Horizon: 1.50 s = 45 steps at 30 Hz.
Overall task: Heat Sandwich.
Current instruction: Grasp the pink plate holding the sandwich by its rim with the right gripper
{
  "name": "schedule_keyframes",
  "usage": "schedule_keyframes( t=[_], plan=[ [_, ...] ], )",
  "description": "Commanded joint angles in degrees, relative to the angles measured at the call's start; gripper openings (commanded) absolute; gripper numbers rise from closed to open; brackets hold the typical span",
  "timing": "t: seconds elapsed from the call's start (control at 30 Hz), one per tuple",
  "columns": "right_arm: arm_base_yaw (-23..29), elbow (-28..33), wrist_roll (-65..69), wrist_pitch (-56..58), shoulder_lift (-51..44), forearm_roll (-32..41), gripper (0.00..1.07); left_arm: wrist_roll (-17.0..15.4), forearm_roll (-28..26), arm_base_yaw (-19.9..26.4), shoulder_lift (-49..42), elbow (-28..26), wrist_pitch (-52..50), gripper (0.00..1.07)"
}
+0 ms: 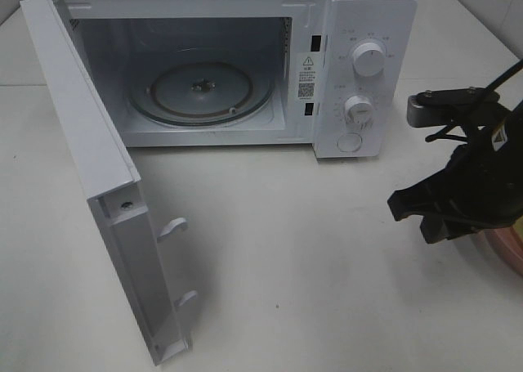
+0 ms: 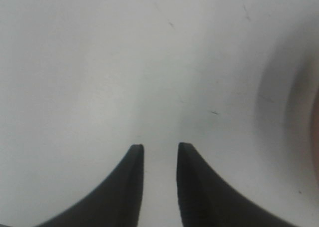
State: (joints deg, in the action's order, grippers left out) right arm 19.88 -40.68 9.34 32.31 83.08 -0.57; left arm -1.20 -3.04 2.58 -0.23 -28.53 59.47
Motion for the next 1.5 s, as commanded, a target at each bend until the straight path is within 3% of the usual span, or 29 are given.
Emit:
schedule_keyframes(
  t=[0.03,0.1,0.17,0.4,0.67,0.93,1.5],
  plan=[
    [-2.6,-0.2,-1.1,2.0,-0.5,-2.3,0.42,-0.1,-0.3,0.1,-1.7,0.2,-0.2,0.98],
    [-3.4,-0.2,-1.1,2.0,-0.5,-3.0,0.47,-0.1,-0.3,0.1,-1.7,0.2,-0.2,0.98],
    [-5.8,-0.2,-1.1,2.0,-0.5,-5.2,0.61,-0.1,-0.3,0.1,-1.7,0.2,-0.2,0.98],
    [-10.4,-0.2,-2.1,2.3,-0.5,-9.7,0.88,-0.1,-0.3,0.1,-1.7,0.2,-0.2,0.98],
    [-14.4,-0.2,-3.8,1.0,0.9,-9.5,0.89,-0.1,-0.3,0.1,-1.7,0.2,-0.2,0.98],
    [-15.1,-0.2,-3.8,-0.8,3.7,-9.5,0.87,-0.1,-0.3,0.1,-1.7,0.2,-0.2,0.98],
    [-17.0,-6.1,-3.7,-1.9,16.7,-10.7,0.84,-0.1,-0.3,0.1,-1.7,0.2,-0.2,0.98]
  ],
)
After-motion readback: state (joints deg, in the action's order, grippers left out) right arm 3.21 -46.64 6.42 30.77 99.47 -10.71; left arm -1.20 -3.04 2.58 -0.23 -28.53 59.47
